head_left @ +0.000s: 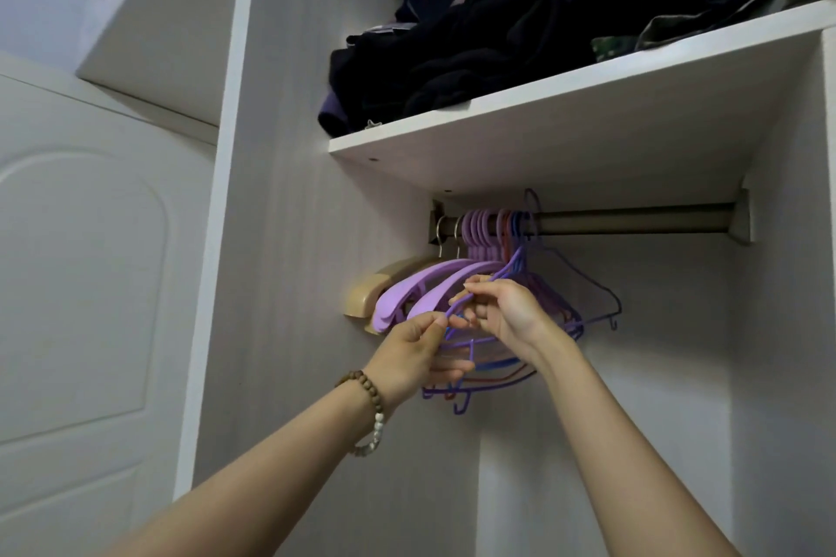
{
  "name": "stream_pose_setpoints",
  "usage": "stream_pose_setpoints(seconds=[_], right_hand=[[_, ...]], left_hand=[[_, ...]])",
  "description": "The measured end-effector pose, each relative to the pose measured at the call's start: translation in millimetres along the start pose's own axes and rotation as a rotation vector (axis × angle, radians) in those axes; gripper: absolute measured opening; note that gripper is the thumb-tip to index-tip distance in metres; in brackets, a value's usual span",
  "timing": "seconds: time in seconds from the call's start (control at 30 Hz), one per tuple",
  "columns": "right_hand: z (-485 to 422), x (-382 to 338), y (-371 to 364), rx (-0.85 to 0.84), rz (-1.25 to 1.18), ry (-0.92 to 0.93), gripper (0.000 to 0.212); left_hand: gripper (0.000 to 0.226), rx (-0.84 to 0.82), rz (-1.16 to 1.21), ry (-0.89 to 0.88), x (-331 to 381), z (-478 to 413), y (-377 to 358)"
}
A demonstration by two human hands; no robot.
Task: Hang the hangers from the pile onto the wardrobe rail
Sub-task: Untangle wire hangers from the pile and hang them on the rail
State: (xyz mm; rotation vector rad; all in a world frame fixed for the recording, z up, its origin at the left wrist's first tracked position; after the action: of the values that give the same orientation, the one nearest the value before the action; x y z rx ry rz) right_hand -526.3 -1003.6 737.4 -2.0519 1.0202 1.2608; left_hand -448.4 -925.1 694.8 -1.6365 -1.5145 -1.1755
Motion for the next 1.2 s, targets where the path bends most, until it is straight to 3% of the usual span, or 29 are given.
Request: stream_pose_setpoints(seconds=[0.23,0.5,0.57,0.67,0.73,1.03,1.2], right_hand=[[4.2,29.4,4.8,-0.046,0.053,-0.074,0.01],[16.8,43.9,10.3,0.107,0.175,-0.068,0.015],[21.3,40.8,15.2,0.225,0.231,-0.027,0.026],[34.1,31.0,18.0,0.422,0.389,0.065,0.065],[42.3,20.9,3.4,0.474,0.533,0.157,0.078],[57.9,-0.5,-192.6,0.344,0.866,0.353,0.077],[59.2,33.6,-351.0,-0.016,0.707,0.296,0.077]], left_hand=[[0.024,0.009,-0.05,0.055,-21.7,4.5,8.0],[0.023,0.038,-0.04,0.11,-32.2,20.9,27.3],[0.022,0.052,-0.067,0.105,-29.2,28.6,34.7],[0.022,0.094,-0.123,0.081,-19.8,46.5,51.5],[0.022,0.137,-0.175,0.05,-8.7,62.9,67.2],[0.035,0.436,-0.46,-0.076,60.8,208.0,191.5],[0.04,0.675,-0.559,-0.021,81.8,342.0,291.4]])
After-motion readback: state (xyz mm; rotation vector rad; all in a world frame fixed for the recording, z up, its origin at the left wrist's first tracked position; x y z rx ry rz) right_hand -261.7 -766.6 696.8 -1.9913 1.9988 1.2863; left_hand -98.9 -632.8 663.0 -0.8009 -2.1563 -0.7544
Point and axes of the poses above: each hand's wrist, its own z-axis away from the middle knuckle, its own y-axis out of the back of the hand, x = y × z, the point moved 10 cm from there along -z, towards the middle knuckle, and after that the axes turned 9 degrees about -x, right-handed, at the moved point
